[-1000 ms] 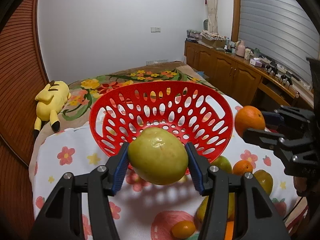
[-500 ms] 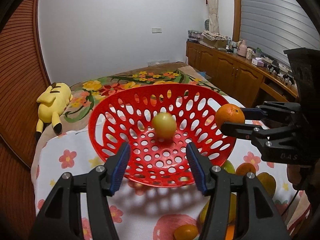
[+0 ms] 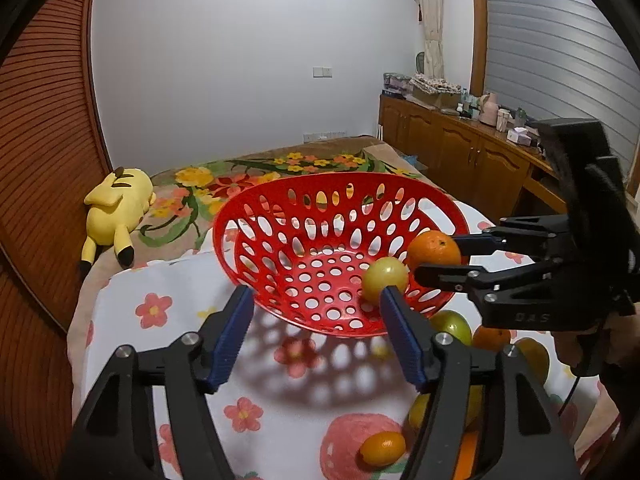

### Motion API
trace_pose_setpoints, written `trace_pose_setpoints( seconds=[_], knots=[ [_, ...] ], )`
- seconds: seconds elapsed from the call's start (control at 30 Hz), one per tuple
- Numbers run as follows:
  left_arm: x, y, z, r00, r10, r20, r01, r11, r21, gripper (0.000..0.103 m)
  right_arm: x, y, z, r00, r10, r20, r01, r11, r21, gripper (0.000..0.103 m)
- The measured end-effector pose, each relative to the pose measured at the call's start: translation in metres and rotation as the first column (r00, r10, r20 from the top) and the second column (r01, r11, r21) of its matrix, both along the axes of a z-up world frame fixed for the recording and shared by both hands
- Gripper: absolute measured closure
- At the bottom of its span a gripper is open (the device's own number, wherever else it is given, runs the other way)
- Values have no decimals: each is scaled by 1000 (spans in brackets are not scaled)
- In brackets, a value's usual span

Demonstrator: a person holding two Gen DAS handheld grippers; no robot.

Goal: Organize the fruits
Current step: 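Carry lemon and tangerine into the red basket and open both tools, then withdraw both tools from the basket toward the remaining fruit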

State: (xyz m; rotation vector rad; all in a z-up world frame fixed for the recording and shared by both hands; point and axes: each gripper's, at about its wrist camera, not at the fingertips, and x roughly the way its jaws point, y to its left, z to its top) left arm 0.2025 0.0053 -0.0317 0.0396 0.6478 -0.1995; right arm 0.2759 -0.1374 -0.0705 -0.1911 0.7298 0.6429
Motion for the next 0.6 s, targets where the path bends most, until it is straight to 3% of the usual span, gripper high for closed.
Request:
trace_pose_setpoints(
  seconds=[0.3,0.6],
  knots=[
    [-8,6,-3,1000,6,1,-6,1000,-6,34,3,5,-2,1000,8,-13,-8,1000,17,56],
    [-22,11,-5,1000,7,12,-7,1000,-18,33,-4,-4,17,1000,14,13,-15,999,49,54]
  ],
)
